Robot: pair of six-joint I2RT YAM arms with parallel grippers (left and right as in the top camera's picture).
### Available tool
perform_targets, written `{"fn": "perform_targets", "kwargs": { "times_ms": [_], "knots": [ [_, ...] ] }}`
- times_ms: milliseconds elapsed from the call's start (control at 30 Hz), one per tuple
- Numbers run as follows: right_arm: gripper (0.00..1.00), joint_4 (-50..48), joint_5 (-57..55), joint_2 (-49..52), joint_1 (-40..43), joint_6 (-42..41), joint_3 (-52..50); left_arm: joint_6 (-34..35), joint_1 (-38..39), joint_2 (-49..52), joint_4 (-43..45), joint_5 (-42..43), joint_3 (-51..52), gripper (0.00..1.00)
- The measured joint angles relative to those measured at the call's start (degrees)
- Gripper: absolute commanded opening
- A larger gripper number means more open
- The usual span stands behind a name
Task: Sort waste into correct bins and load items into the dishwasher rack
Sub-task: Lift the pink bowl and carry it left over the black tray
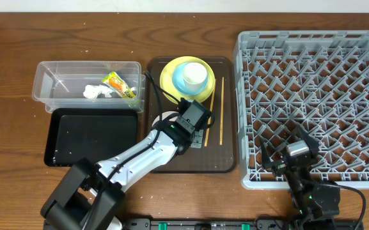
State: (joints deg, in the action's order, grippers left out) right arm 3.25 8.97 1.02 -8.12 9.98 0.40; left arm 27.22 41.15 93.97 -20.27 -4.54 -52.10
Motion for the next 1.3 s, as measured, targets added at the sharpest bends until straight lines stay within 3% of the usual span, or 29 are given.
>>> {"fn": "perform_targets", "kwargs": {
  "times_ms": [367,767,1100,1300],
  "knots": [
    [0.99,0.0,0.0,0.0,0.0,0.0,0.0,-2.7,0.0,-3.3,-0.5,-1.0,0.0,0.07],
    [0.99,0.0,0.0,0.0,0.0,0.0,0.0,-6.3,-2.3,-15.0,-4.4,-1.9,-0.1,0.06],
    [0.99,0.0,0.0,0.0,0.0,0.0,0.0,-6.5,-19.6,-22.6,-6.6,-1.3,-1.0,0.06],
    [0.99,0.0,0.0,0.0,0.0,0.0,0.0,-6.4,-33.7,-21.4,-9.3,7.6,-1.1,0.06]
  ]
}}
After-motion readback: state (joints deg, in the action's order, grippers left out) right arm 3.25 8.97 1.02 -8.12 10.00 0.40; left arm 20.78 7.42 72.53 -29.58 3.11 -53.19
